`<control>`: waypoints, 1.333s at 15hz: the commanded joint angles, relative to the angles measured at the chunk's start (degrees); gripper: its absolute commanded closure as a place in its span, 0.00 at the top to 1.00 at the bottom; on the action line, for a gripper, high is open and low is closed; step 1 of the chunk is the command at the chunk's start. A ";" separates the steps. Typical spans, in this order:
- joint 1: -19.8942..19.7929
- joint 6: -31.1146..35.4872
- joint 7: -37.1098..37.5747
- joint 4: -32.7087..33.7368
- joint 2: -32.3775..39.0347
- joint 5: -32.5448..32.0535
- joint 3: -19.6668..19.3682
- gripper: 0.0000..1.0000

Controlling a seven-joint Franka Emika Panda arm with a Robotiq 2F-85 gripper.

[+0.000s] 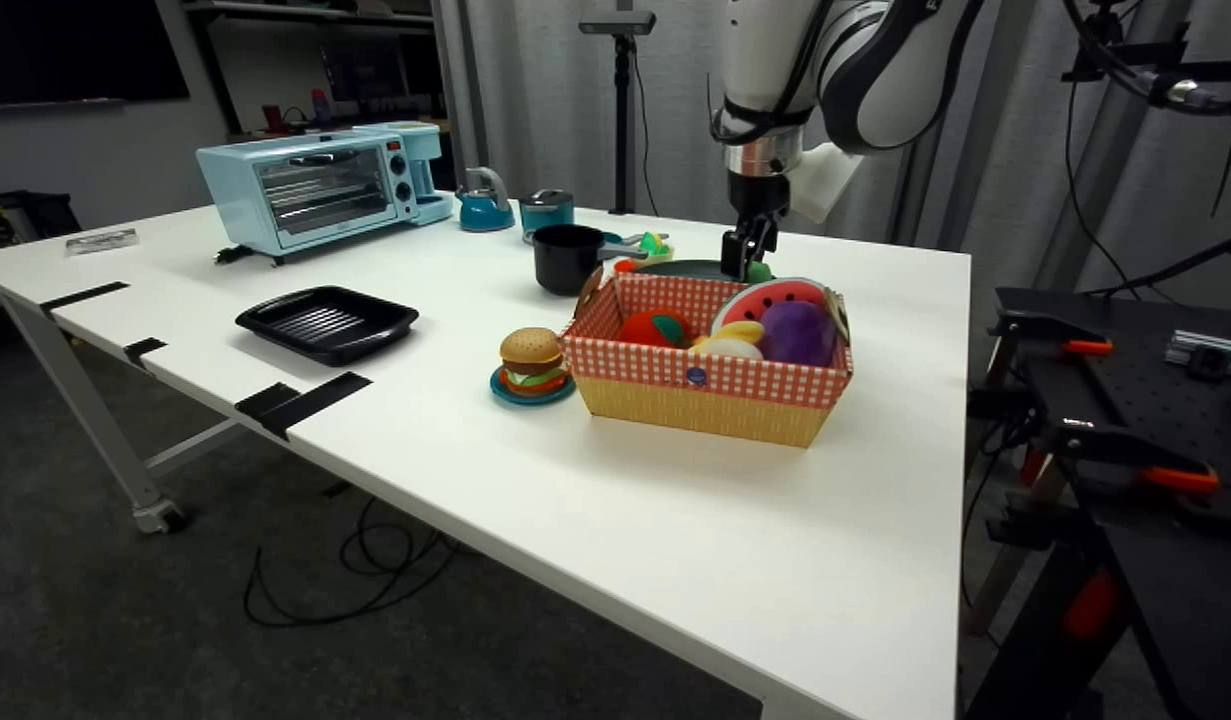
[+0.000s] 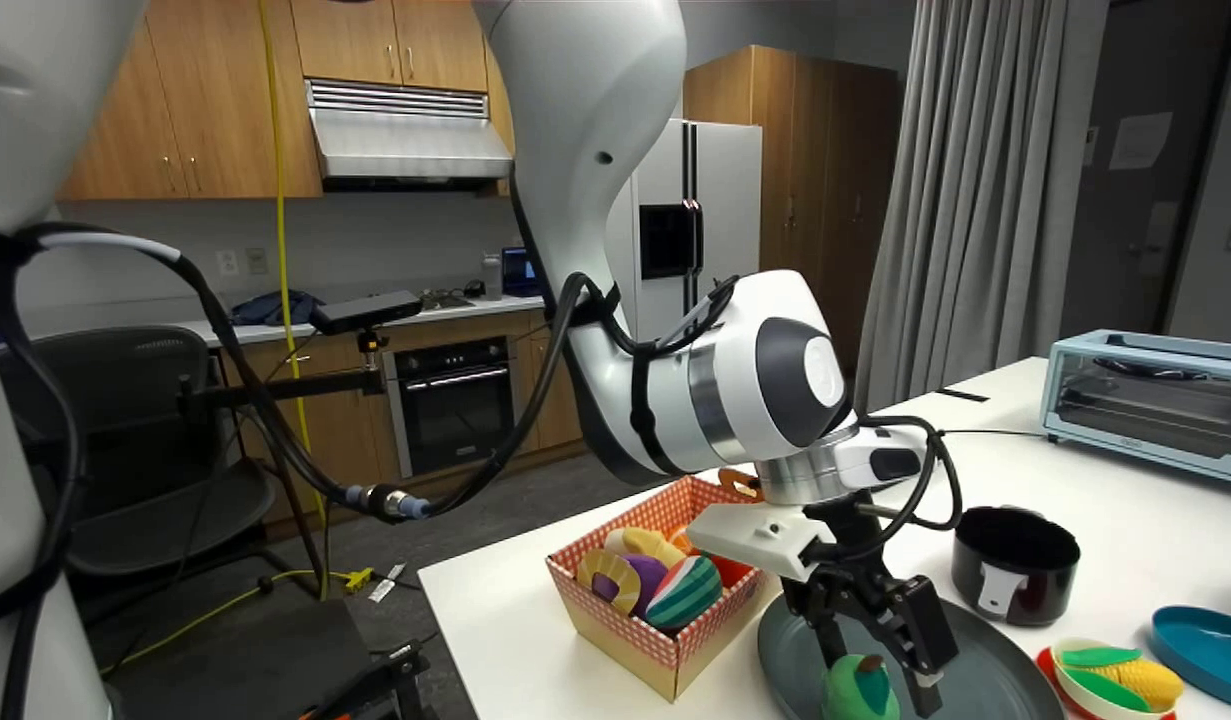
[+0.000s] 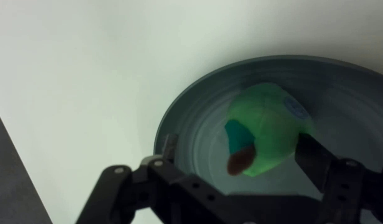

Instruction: Take the green object on the plate and put it in the basket, then take the melon, the purple object and the red object from the basket and put them on the plate

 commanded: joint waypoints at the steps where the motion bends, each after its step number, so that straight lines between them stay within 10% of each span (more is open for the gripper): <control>1: 2.72 1.39 1.86 -0.49 2.61 1.60 -1.43 0.88; 11: 7.91 1.77 2.15 -0.81 4.90 4.34 -3.88 0.06; 20: 19.16 -0.04 4.64 -3.43 -4.03 1.74 -14.85 0.05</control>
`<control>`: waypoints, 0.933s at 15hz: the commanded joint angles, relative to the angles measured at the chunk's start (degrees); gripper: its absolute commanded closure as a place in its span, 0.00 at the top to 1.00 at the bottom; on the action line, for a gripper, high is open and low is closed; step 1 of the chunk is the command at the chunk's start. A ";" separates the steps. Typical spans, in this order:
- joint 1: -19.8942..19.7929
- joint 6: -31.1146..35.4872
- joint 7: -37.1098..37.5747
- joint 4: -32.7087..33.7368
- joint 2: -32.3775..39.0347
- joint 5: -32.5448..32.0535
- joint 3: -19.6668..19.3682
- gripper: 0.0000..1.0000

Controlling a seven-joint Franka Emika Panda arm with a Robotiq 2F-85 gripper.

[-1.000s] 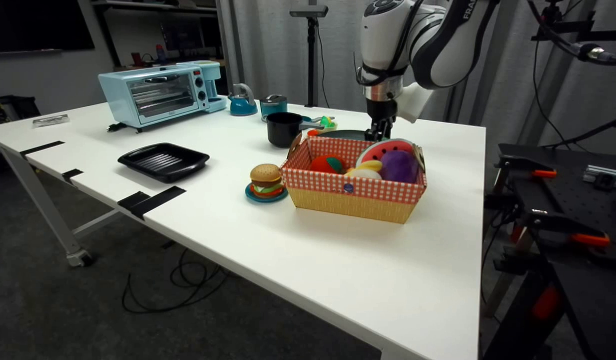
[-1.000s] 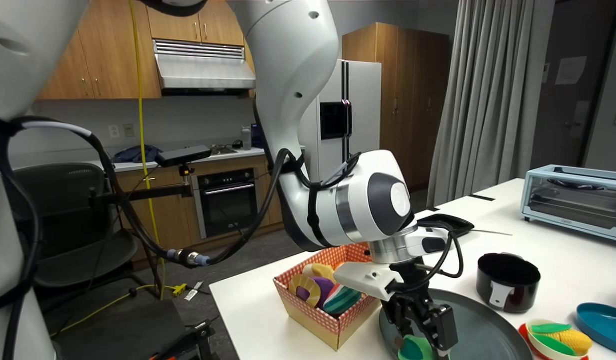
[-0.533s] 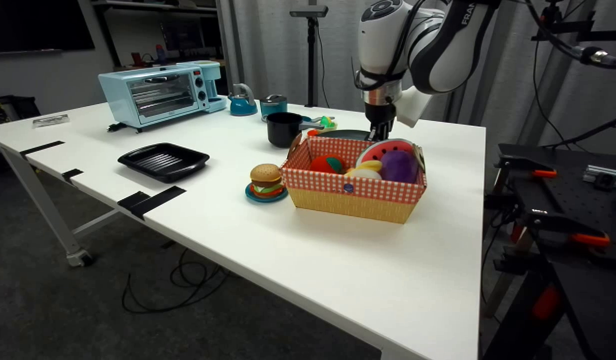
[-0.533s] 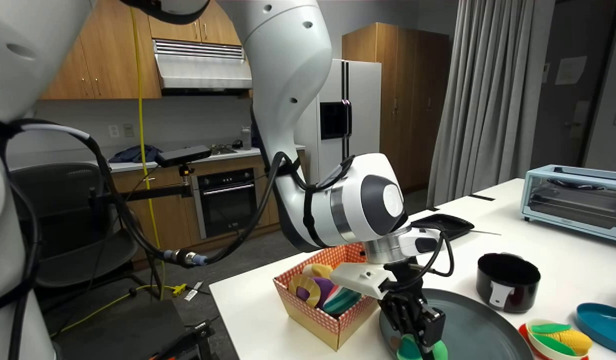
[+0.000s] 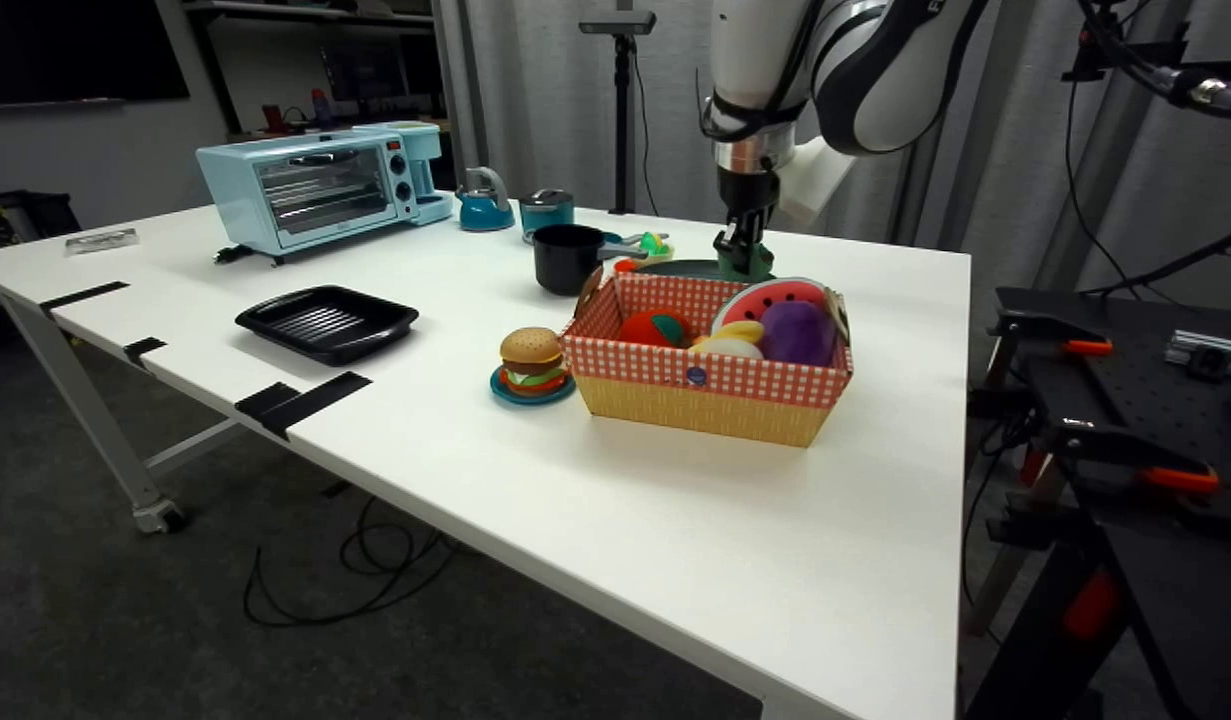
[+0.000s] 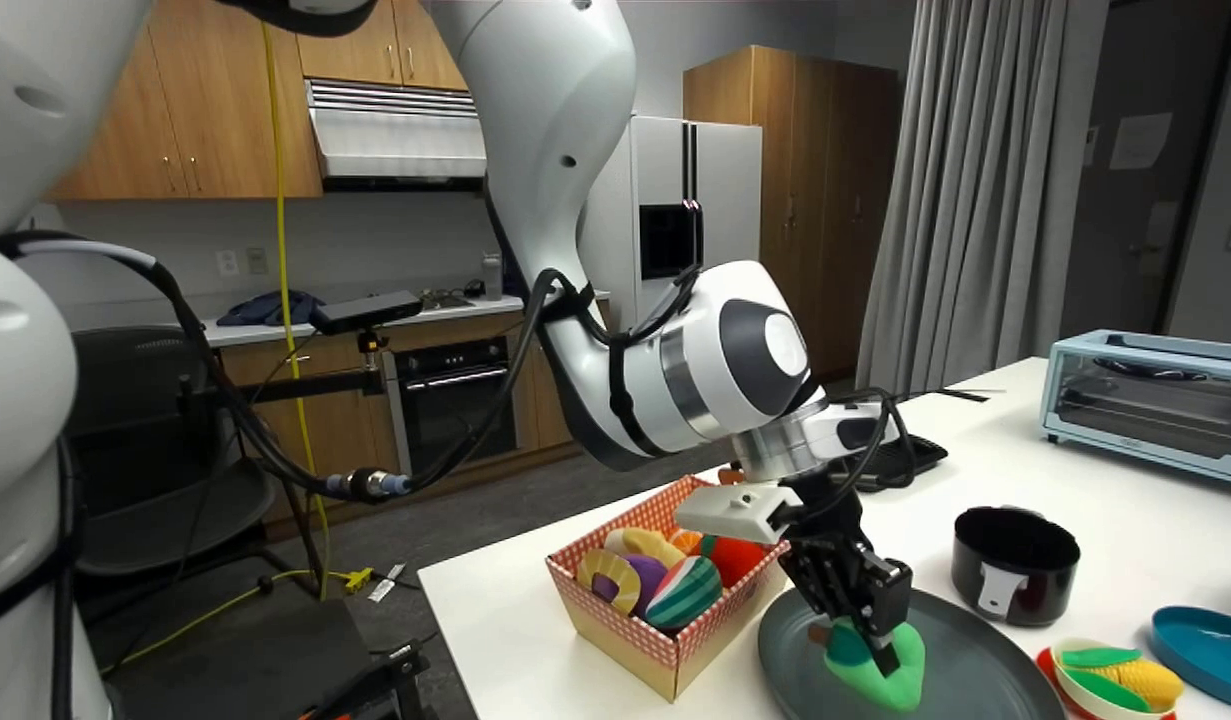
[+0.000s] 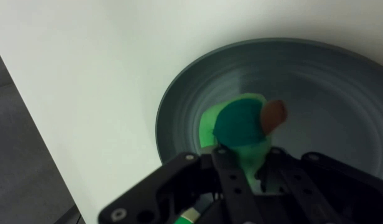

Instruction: Take the green object on the plate and put it in the basket, then take the melon, the purple object and the red object from the basket and put them on the plate

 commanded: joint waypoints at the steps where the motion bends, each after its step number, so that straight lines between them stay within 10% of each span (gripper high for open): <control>1: 4.91 -0.55 1.31 -2.83 -7.09 -1.84 -3.61 0.05; 14: 7.54 -4.07 -11.06 -9.94 -23.10 8.47 11.16 0.05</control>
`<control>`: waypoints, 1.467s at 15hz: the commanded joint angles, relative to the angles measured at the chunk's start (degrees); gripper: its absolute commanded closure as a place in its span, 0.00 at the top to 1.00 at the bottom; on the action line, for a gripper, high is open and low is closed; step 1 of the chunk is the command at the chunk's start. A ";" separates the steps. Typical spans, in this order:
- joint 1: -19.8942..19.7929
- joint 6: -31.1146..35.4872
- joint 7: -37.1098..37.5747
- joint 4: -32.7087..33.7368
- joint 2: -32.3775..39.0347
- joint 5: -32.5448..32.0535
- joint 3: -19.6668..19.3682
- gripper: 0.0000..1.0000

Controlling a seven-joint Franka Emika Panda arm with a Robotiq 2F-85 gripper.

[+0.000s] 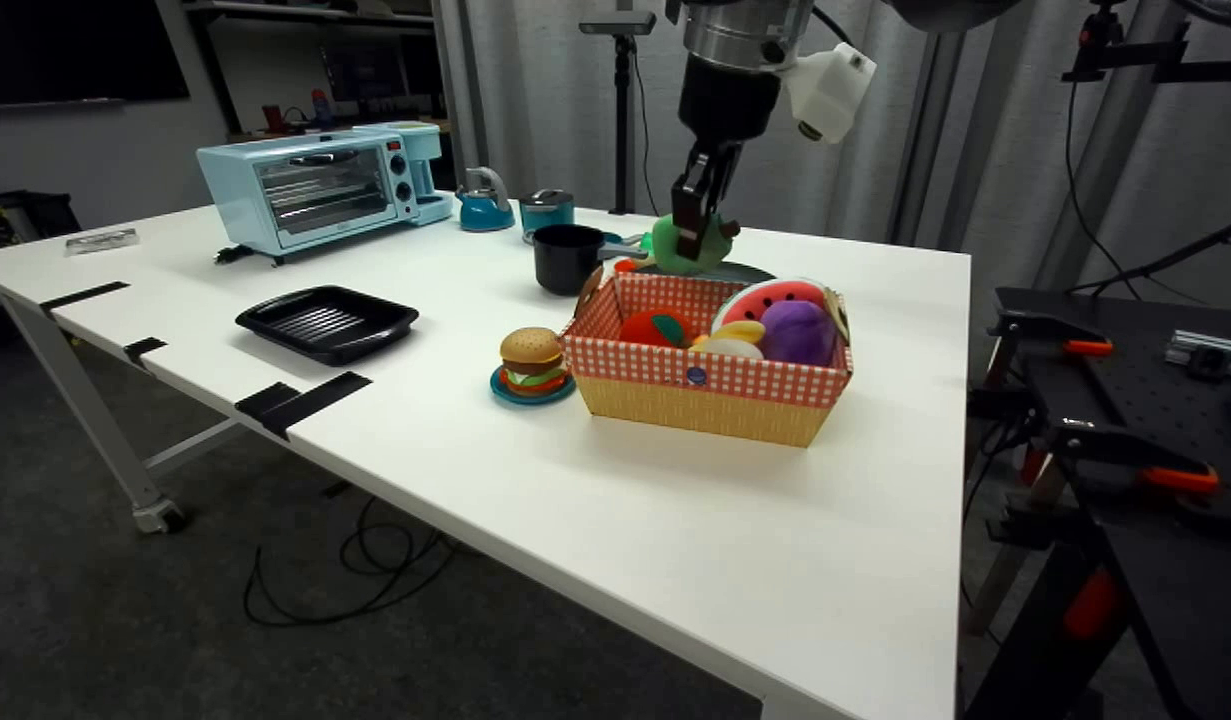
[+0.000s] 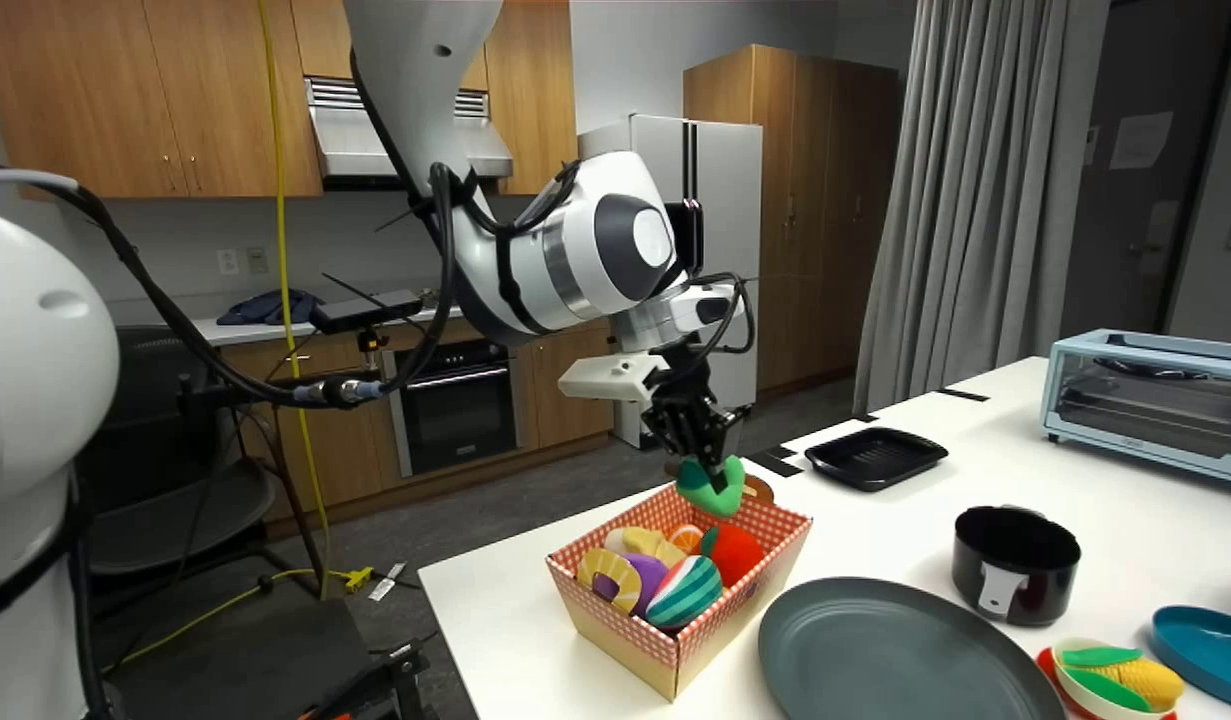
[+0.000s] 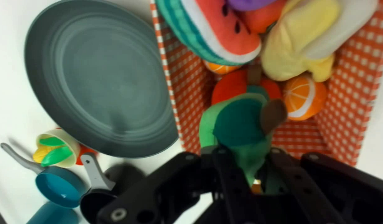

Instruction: Take the green object on the plate and put it in the basket, then take the melon, the purple object and the red object from the basket and put them on the plate

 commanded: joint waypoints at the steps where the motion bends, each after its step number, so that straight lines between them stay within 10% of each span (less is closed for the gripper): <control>1: -8.24 -2.04 -4.83 -3.30 -3.47 3.29 11.22 0.05; 6: -17.49 -1.23 -8.39 -3.37 0.09 5.73 23.16 0.05; 7: -18.81 -1.49 -9.18 -3.05 0.90 6.26 24.65 0.44; 15: -23.62 -2.79 -13.28 -1.44 2.84 5.81 27.42 0.97; 22: -24.14 -5.07 -13.35 -0.88 0.91 4.85 27.07 1.00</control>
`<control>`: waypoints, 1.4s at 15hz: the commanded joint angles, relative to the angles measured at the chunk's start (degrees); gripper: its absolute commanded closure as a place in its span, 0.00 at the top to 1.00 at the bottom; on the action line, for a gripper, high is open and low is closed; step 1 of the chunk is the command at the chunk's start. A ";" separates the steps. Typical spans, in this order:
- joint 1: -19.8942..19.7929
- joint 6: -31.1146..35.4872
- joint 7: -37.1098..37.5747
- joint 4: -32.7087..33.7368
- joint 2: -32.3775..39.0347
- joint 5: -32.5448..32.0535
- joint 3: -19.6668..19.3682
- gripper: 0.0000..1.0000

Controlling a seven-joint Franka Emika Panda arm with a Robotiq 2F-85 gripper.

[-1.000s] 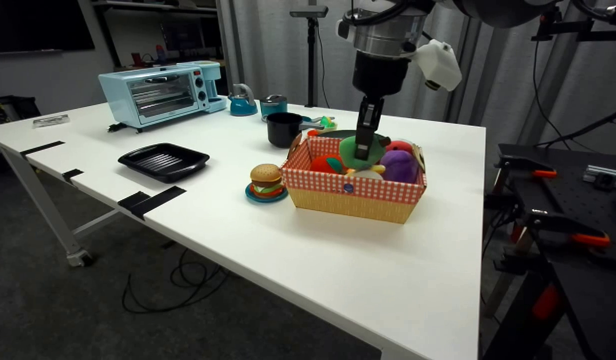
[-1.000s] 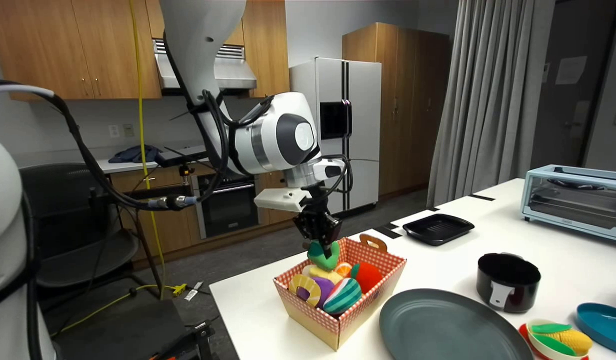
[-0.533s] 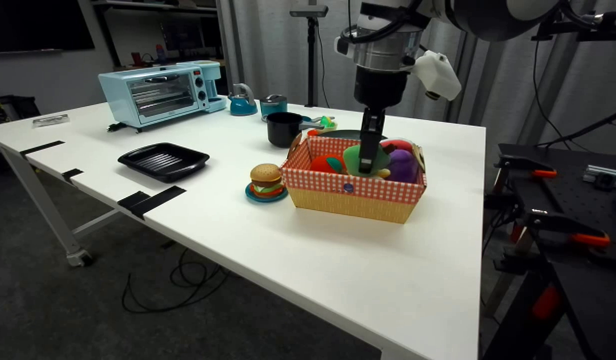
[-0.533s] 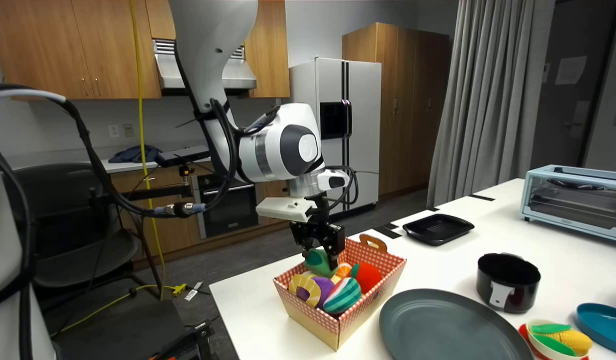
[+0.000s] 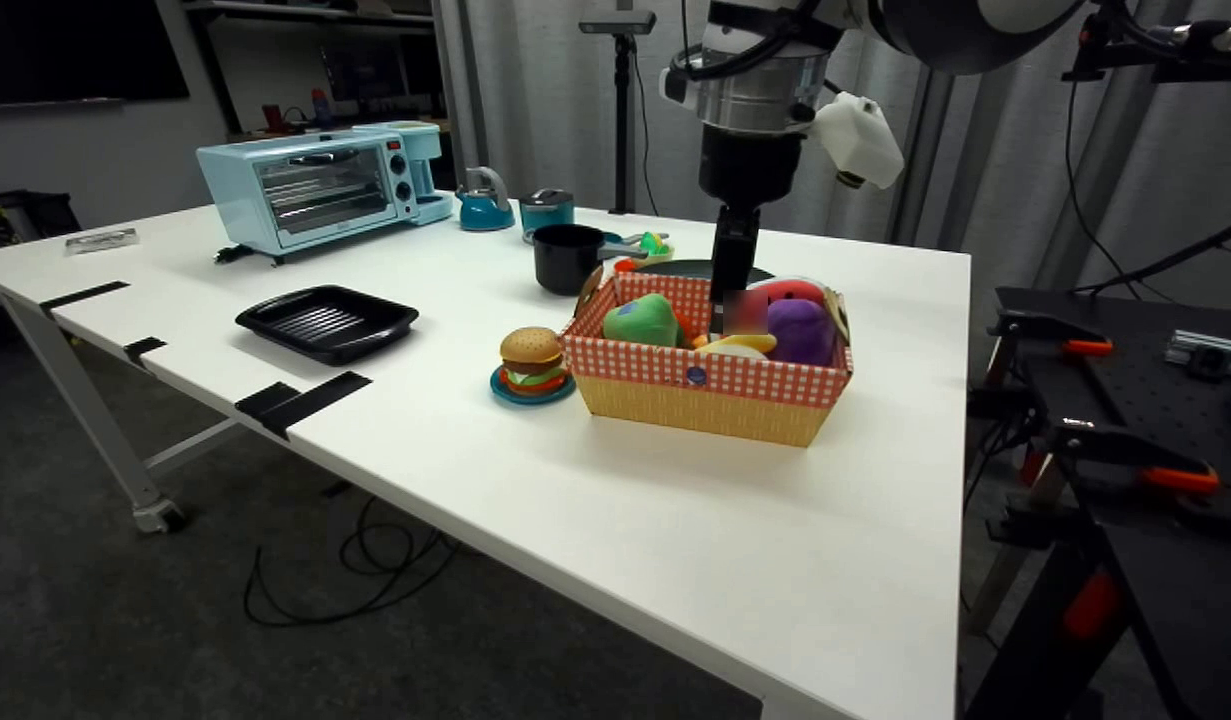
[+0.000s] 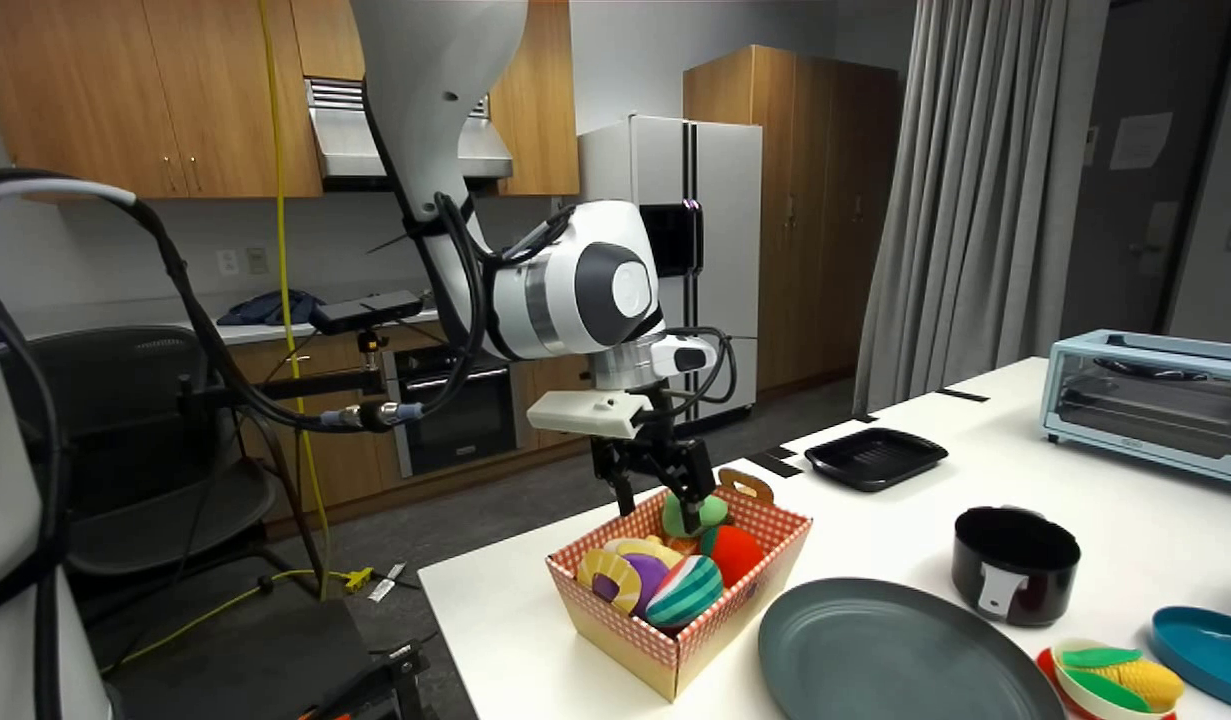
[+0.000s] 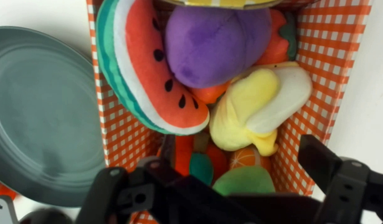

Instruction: Take the green object on the plate and put it in the basket, then take the melon, the purple object and the red object from the basket and put them on the plate

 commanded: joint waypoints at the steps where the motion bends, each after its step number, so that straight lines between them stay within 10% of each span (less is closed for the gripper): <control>1: -1.45 -2.67 -1.45 -0.05 -2.05 0.66 0.88 1.00; 13: -5.96 -4.98 -1.23 -1.14 -0.68 0.85 -0.31 0.99; 21: -6.63 -5.51 -0.79 -0.55 0.89 0.09 -1.45 0.32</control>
